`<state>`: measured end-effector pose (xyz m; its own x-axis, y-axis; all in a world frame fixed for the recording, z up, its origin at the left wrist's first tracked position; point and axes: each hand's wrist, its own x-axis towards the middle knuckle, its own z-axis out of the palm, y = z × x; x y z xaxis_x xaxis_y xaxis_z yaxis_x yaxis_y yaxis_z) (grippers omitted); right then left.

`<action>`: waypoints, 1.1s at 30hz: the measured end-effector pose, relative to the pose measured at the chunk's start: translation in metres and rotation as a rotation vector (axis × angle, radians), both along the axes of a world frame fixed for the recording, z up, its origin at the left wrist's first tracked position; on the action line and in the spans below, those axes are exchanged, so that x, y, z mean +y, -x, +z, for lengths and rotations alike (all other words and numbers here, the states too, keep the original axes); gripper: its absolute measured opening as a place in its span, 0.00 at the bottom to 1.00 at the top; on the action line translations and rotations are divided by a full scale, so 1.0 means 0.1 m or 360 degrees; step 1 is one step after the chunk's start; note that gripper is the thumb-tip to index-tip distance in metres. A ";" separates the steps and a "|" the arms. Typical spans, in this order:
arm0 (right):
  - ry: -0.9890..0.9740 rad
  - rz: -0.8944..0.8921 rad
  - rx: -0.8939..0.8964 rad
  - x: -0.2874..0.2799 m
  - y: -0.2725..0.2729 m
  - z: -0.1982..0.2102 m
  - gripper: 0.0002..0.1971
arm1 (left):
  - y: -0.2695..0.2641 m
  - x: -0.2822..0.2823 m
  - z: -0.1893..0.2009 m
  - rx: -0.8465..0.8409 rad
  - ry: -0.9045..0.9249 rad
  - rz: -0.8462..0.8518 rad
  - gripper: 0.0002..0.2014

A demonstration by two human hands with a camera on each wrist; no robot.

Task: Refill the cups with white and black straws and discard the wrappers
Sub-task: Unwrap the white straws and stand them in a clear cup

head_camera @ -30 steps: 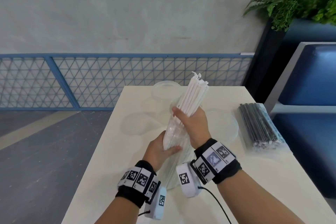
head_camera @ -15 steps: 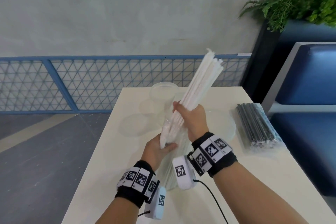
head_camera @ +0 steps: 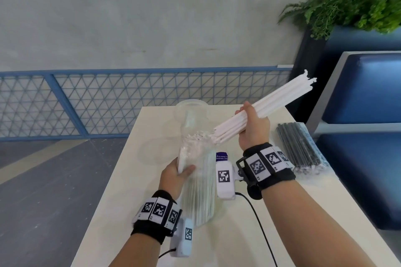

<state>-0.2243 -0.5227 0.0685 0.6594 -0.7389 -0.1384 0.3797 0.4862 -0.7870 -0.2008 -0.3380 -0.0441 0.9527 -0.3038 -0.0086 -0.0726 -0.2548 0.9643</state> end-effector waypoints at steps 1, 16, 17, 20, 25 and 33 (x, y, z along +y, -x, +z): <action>-0.0002 -0.0041 -0.0005 -0.05 0.01 0.01 0.04 | -0.01 0.01 0.00 0.0016 0.0011 0.0028 0.06; 0.1110 -0.0227 0.0660 -0.28 0.04 -0.53 0.13 | 0.00 0.04 -0.06 0.0011 0.0055 0.0004 0.10; 0.1077 -0.0213 0.0692 -0.29 0.03 -0.58 0.13 | 0.00 0.04 -0.06 0.0014 0.0063 0.0004 0.10; 0.1070 -0.0179 0.0727 -0.29 0.06 -0.62 0.13 | 0.01 0.05 -0.07 0.0018 0.0089 -0.0008 0.10; 0.1340 -0.0339 0.0400 -0.13 0.14 -0.42 0.15 | 0.01 0.05 -0.08 0.0050 0.0137 -0.0003 0.08; 0.1750 0.0338 0.0633 0.37 0.09 -0.25 0.27 | 0.03 0.04 -0.04 0.0001 0.0218 0.0076 0.10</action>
